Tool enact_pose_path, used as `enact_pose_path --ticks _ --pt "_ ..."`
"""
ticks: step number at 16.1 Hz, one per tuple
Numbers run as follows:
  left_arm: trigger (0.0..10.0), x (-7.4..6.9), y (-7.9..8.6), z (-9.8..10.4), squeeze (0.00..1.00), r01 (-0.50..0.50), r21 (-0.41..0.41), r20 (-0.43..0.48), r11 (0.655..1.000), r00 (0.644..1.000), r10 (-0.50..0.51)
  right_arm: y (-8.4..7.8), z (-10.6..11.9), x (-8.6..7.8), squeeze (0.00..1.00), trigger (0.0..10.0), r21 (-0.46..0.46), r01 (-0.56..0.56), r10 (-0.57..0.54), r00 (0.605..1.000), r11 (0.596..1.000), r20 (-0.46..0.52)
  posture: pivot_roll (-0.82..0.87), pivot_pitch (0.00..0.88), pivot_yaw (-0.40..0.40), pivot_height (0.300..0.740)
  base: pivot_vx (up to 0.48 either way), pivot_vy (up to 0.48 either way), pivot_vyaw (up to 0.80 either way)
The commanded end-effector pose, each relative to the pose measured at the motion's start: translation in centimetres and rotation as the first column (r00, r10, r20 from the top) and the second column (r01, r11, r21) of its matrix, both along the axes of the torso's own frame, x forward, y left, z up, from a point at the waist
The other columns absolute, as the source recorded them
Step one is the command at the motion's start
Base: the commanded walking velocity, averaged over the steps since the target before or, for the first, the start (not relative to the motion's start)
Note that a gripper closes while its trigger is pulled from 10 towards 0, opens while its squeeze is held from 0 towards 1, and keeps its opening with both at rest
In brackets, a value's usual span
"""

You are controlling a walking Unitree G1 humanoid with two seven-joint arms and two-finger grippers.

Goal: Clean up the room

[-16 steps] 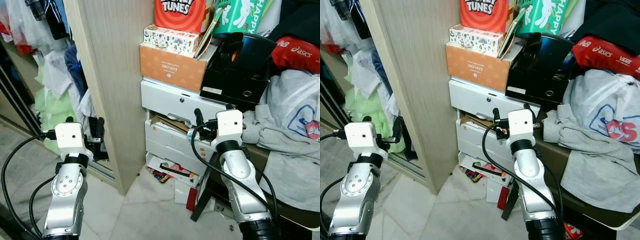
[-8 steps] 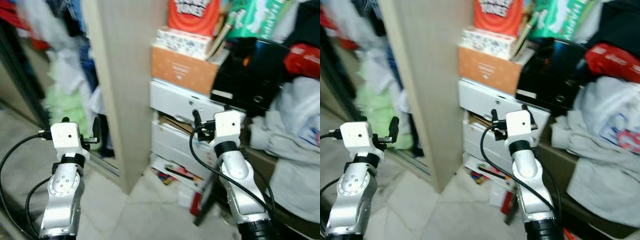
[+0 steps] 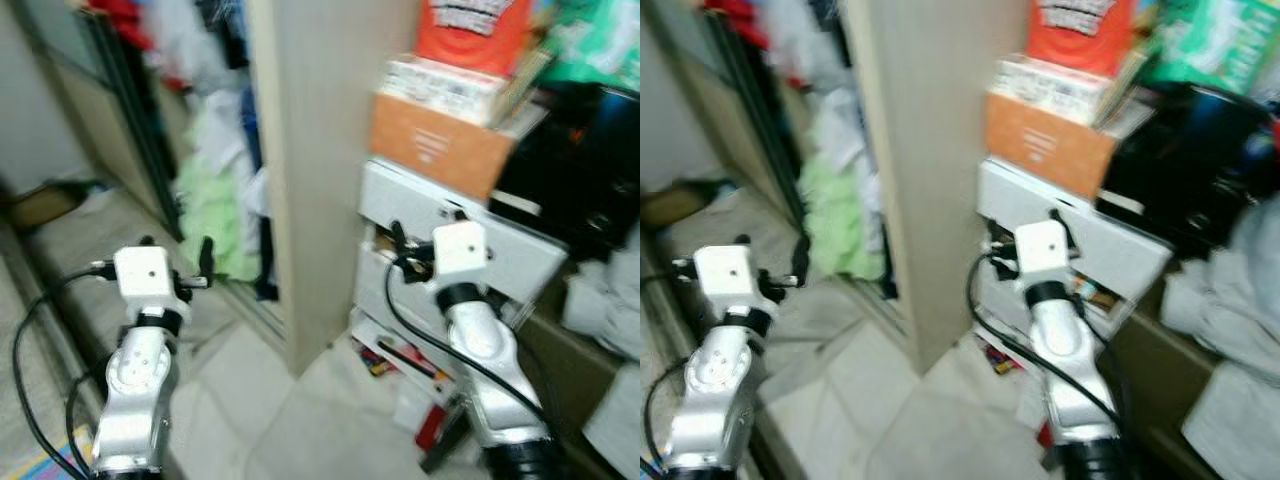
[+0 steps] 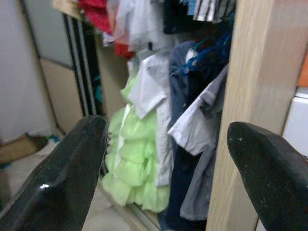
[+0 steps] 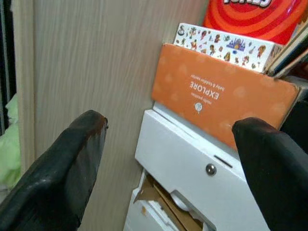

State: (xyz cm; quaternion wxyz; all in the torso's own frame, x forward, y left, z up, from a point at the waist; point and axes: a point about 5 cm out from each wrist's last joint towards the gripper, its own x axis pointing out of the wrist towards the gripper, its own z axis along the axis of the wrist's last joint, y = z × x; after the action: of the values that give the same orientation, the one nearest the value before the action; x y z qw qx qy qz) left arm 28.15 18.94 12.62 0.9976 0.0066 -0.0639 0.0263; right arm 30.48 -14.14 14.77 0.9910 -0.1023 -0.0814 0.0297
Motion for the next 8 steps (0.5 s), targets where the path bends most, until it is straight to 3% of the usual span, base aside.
enact_pose_path --ticks 1,8 --pt "10.0 0.10 0.44 0.19 0.00 -0.012 0.012 0.001 1.000 1.000 0.012 0.63 0.26 0.17 0.00 10.0 0.010 -0.021 0.020 1.000 1.000 0.009 -0.08 0.000 -0.026 0.740 0.000 0.000 0.80" --pt "10.0 0.31 0.34 0.31 0.00 -0.005 0.021 0.008 1.000 1.000 0.005 0.69 0.46 0.40 0.00 10.0 0.010 -0.021 0.021 1.000 1.000 0.019 -0.08 0.000 -0.025 0.740 0.000 0.000 0.80"
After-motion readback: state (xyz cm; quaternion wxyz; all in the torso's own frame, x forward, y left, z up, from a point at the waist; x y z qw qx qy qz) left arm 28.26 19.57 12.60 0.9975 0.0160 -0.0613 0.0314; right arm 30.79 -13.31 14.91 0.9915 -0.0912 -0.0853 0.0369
